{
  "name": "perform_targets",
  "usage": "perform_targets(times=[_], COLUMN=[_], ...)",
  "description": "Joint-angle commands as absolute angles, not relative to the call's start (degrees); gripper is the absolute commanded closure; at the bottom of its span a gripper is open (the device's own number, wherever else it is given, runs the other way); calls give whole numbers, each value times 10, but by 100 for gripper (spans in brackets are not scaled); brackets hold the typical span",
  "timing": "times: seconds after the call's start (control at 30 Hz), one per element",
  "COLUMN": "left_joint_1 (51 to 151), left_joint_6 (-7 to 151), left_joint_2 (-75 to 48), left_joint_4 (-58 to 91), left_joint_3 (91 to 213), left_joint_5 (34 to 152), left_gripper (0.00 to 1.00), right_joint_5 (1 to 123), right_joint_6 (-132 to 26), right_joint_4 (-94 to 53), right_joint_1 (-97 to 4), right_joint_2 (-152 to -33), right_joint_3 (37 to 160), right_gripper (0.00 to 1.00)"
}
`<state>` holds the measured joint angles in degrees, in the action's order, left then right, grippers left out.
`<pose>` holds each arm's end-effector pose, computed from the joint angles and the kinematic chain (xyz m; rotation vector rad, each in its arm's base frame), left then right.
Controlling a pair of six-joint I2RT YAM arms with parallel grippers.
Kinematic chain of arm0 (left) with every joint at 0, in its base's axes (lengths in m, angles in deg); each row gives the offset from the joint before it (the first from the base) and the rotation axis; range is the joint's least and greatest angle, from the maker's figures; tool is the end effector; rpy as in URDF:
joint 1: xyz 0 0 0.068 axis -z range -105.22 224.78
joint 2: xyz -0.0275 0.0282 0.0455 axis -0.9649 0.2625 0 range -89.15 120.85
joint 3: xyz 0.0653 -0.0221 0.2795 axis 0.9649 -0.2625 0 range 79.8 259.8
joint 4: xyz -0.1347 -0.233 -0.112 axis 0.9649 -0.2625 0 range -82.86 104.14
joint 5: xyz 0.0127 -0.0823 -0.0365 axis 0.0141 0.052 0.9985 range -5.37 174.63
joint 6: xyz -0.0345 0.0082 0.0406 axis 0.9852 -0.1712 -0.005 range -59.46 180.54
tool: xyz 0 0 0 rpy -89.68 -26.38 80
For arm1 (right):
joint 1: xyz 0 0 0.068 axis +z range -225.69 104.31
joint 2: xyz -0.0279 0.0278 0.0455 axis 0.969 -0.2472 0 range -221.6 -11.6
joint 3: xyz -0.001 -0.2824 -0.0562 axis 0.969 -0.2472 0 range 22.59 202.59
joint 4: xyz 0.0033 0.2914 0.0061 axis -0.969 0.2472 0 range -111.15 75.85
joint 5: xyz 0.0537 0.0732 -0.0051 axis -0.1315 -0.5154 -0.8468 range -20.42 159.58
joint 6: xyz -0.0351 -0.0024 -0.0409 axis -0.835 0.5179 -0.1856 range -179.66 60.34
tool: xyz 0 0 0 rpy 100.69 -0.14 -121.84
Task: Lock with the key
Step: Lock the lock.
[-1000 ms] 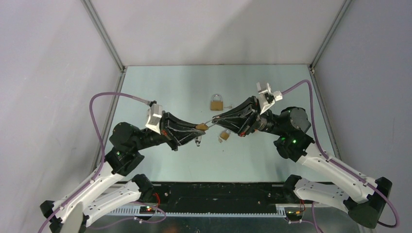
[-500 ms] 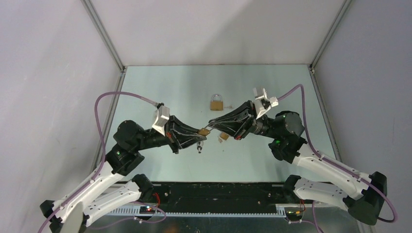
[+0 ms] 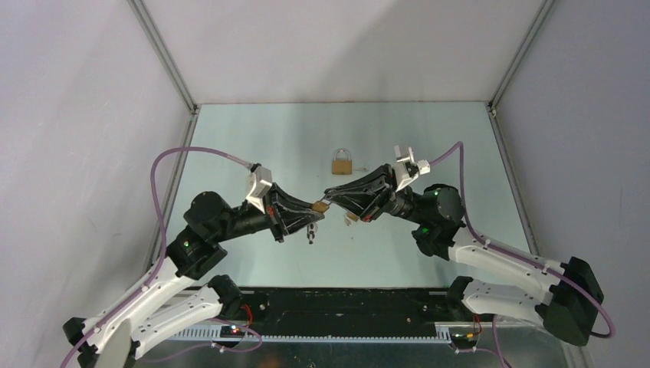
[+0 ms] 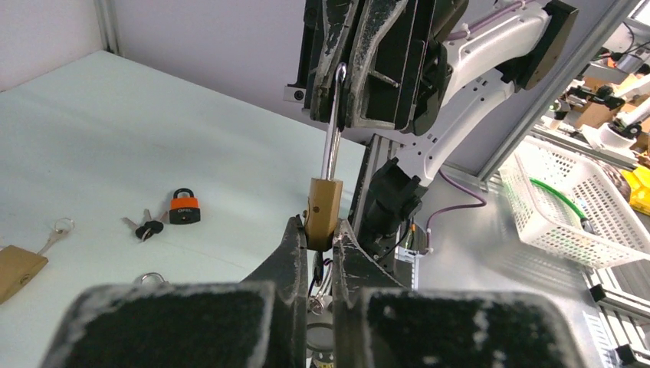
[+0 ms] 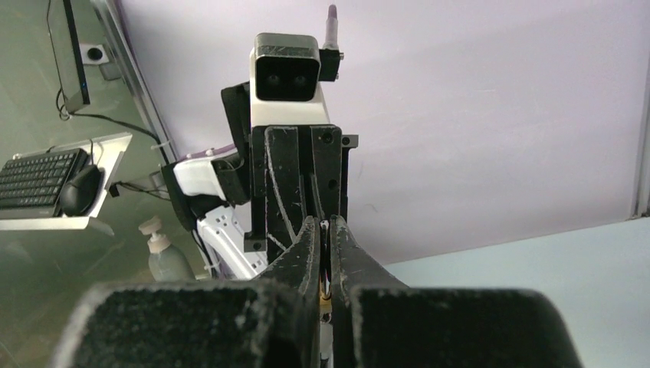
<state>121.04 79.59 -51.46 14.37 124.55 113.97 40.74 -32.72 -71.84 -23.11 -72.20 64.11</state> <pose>0.1052 -0.1350 0.3914 0.8031 1.3815 -1.2764 0.1405 0.2119 0.3784 -0.7429 0.9669 1.4871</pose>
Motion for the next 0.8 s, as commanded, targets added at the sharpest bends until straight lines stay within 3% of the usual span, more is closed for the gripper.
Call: perform_targets(times=[0.0, 0.27, 0.4, 0.5, 0.67, 0.77], left_joint_1=[1215, 1215, 1210, 1201, 1196, 1196], left_joint_6=[794, 799, 803, 815, 833, 834], left_joint_2=[-500, -500, -511, -515, -519, -519], left_joint_4=[307, 317, 314, 307, 297, 291], left_joint_3=[1266, 1256, 1236, 1223, 1212, 1211], left_joint_5=[1065, 1046, 1030, 1025, 1025, 1024], left_gripper=[100, 100, 100, 100, 100, 100], right_joint_5=[352, 380, 394, 410, 449, 474], right_joint_6=[-288, -243, -200, -187, -173, -159], right_joint_4=[-660, -721, -714, -697, -659, -654], right_joint_1=[-178, -181, -239, -264, -290, -296], right_joint_2=[-802, -799, -751, -704, -649, -627], right_joint_3=[594, 578, 586, 603, 631, 633], right_gripper=[100, 100, 99, 84, 70, 47])
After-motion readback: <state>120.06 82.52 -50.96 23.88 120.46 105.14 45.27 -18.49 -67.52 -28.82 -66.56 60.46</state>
